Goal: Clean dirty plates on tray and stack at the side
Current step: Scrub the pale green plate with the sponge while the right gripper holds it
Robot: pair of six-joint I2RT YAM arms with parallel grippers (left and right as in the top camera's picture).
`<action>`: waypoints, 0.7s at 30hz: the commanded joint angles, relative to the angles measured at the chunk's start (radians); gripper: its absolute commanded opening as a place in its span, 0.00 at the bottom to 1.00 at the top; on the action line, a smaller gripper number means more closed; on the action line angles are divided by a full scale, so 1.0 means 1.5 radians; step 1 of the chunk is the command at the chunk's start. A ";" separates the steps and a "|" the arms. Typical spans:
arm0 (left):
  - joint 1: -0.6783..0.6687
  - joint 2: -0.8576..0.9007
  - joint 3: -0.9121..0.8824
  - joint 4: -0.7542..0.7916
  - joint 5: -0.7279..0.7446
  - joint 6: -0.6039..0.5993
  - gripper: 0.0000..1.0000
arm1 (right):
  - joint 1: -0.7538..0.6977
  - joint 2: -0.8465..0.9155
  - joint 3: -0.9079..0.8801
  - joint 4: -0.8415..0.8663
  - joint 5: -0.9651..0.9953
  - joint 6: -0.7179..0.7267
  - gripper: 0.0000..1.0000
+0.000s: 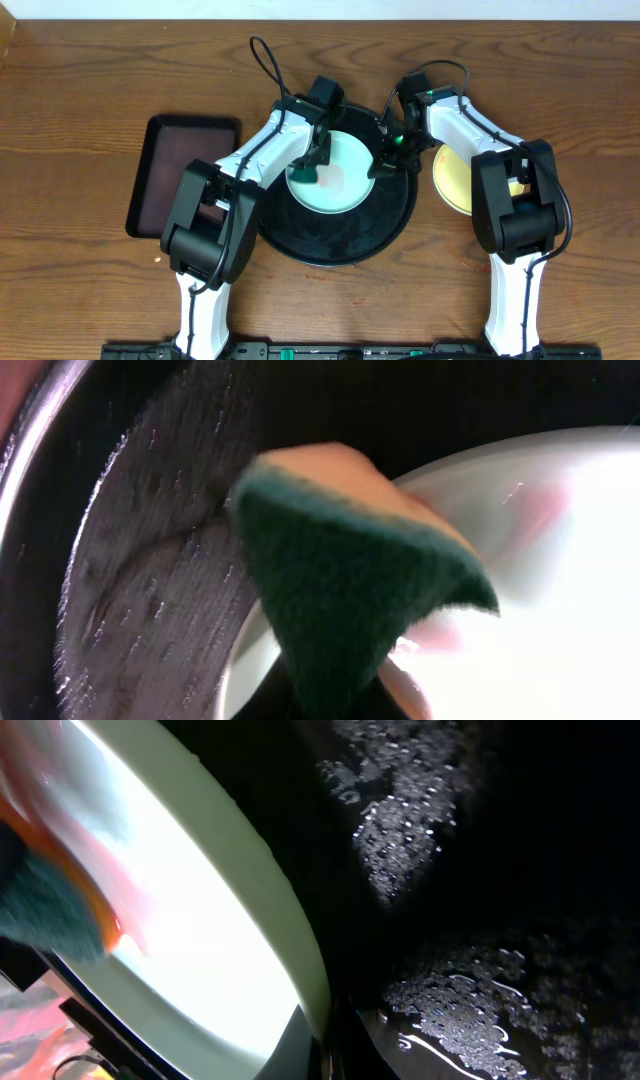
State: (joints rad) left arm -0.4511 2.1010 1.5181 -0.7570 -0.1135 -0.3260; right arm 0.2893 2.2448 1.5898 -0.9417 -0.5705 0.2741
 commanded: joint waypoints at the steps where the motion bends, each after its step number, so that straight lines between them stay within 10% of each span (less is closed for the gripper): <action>1: 0.001 0.010 -0.006 -0.071 0.034 0.030 0.07 | 0.004 0.043 -0.028 -0.001 0.068 0.001 0.01; 11: -0.034 0.010 -0.006 -0.086 0.409 0.248 0.08 | 0.004 0.043 -0.028 -0.001 0.068 0.001 0.01; 21: -0.016 0.010 -0.006 0.078 0.172 0.244 0.07 | 0.004 0.043 -0.028 -0.001 0.068 0.001 0.01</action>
State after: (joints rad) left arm -0.4961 2.1021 1.5150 -0.6811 0.3557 0.0196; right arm 0.2893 2.2448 1.5890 -0.9371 -0.5720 0.2707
